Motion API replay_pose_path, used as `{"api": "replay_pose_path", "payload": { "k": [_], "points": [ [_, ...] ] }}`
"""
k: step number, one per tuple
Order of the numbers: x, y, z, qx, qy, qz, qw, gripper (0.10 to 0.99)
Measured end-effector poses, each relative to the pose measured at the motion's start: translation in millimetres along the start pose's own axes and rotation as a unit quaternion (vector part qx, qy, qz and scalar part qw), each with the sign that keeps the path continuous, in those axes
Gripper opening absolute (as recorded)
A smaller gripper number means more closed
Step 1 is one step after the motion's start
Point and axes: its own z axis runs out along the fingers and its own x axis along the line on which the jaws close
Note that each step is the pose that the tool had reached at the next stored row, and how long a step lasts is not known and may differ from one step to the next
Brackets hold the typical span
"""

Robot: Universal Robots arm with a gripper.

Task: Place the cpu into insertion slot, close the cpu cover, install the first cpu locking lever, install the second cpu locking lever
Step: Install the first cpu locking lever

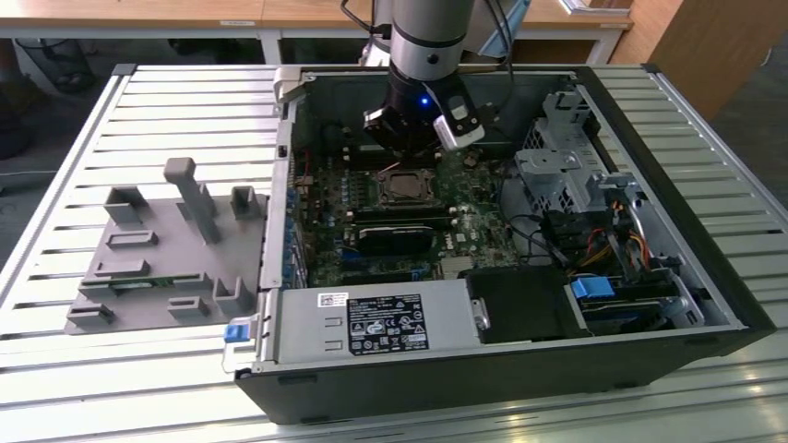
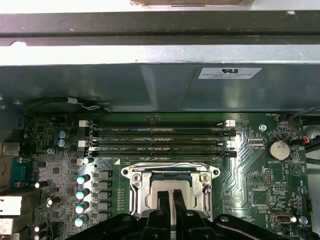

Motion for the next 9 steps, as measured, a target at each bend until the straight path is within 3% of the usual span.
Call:
{"api": "replay_pose_path", "payload": {
  "k": [1,9],
  "points": [
    [0.0,0.0,0.0,0.0000,0.0000,0.000,1.0000,0.173],
    [0.0,-0.2,0.0,0.0000,0.0000,0.000,1.0000,0.173]
  ]
}}
